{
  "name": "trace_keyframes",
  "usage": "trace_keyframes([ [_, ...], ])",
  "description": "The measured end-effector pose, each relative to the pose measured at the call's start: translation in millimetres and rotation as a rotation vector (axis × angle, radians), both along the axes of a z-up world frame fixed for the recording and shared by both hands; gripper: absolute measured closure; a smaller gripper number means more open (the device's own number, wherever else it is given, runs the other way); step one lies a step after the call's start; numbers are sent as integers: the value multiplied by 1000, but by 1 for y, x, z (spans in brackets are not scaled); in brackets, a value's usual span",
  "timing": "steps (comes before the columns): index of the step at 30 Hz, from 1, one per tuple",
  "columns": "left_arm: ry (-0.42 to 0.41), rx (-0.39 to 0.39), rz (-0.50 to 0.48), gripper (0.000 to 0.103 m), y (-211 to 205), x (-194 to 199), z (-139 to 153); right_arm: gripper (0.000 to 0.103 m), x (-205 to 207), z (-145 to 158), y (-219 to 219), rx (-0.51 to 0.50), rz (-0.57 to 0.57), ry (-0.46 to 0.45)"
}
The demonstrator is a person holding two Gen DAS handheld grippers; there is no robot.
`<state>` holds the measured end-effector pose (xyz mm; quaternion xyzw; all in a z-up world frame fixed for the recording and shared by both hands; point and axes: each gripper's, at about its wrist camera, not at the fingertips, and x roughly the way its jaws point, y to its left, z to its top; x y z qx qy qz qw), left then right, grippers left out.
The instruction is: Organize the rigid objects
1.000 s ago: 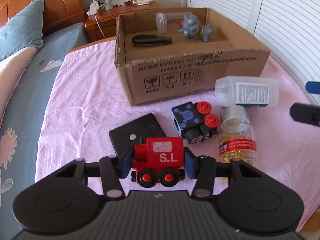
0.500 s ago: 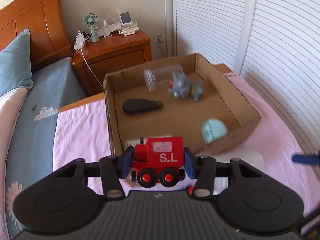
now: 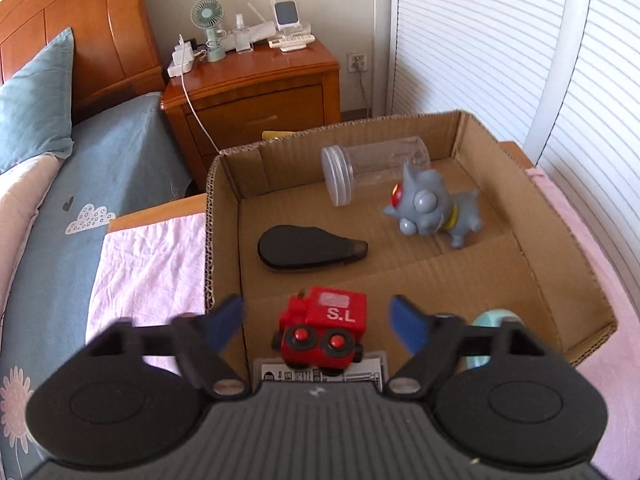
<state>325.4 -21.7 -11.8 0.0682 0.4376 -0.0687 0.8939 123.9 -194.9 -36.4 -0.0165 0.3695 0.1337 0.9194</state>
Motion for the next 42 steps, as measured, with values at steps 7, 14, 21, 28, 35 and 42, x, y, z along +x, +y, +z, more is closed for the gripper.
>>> trace_keyframes([
  [7, -37, 34, 4, 12, 17, -39, 43, 0, -10, 7, 2, 19, 27, -28],
  [14, -68, 54, 33, 7, 46, -112, 79, 0, -24, 8, 3, 54, 91, -48],
  [21, -37, 28, 41, 3, 63, -181, 55, 0, -39, 0, 12, 38, 132, -44],
  [28, -43, -10, 94, 3, 60, -205, -15, 0, -46, -8, 14, 29, 113, -25],
  [35, -72, -60, 166, 3, 52, -205, -61, 0, -35, -15, 11, 6, 78, -19],
  [42, -69, -97, 208, 0, 47, -194, -78, 0, -20, -23, 9, -15, 50, 15],
])
